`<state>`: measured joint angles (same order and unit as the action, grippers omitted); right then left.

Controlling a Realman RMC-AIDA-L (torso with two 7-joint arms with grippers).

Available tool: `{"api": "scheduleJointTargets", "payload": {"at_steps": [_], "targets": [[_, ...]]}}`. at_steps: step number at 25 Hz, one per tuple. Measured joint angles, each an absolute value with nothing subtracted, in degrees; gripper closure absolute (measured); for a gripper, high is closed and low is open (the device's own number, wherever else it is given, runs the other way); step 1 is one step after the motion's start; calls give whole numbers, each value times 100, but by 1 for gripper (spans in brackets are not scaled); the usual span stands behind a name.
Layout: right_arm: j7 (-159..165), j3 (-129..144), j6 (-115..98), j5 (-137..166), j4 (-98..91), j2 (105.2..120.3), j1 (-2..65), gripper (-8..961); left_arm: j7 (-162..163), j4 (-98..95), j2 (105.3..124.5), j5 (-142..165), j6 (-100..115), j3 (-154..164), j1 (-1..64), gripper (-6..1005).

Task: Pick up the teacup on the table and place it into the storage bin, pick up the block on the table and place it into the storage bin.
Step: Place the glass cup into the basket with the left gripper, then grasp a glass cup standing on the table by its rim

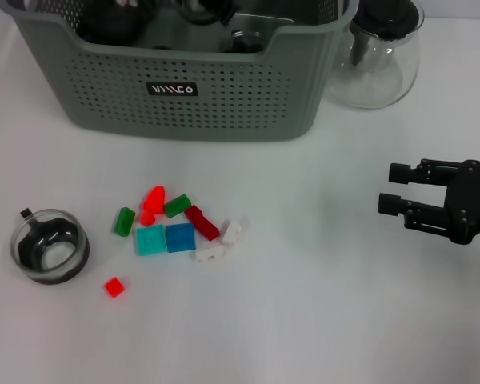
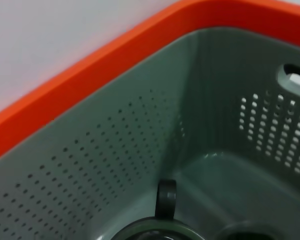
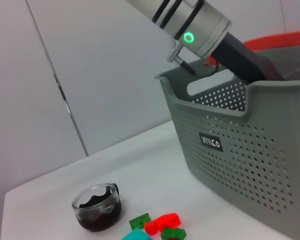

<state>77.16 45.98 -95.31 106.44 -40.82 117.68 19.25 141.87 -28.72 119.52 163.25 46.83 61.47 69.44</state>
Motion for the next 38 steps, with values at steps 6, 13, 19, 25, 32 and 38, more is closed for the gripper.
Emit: {"api": "scheduleJointTargets", "payload": {"at_steps": [6, 13, 19, 25, 32, 38], "targets": [[7716, 4599, -9527, 10644, -4076, 11768, 1933, 370, 14173, -2719, 11937, 16343, 4706, 6325, 6962, 893], [7731, 4604, -9530, 10643, -4076, 11768, 1936, 369, 14225, -2763, 11957, 16355, 4662, 6366, 6959, 866], [7742, 4598, -9549, 10644, -4070, 11763, 1913, 369, 14230, -2786, 11964, 16357, 4678, 6334, 6969, 843], [7726, 4596, -9529, 10644, -3986, 11733, 1941, 369, 14355, -3820, 12108, 16098, 4945, 6247, 6528, 602], [7722, 4596, -9522, 10643, -3953, 11718, 1954, 369, 13829, -6635, 12286, 13650, 6073, 5737, 5061, 545], [7719, 4589, -9528, 10643, -3955, 11715, 1955, 369, 12462, -7288, 12190, 10485, 8686, 4020, 4026, 548]]}}
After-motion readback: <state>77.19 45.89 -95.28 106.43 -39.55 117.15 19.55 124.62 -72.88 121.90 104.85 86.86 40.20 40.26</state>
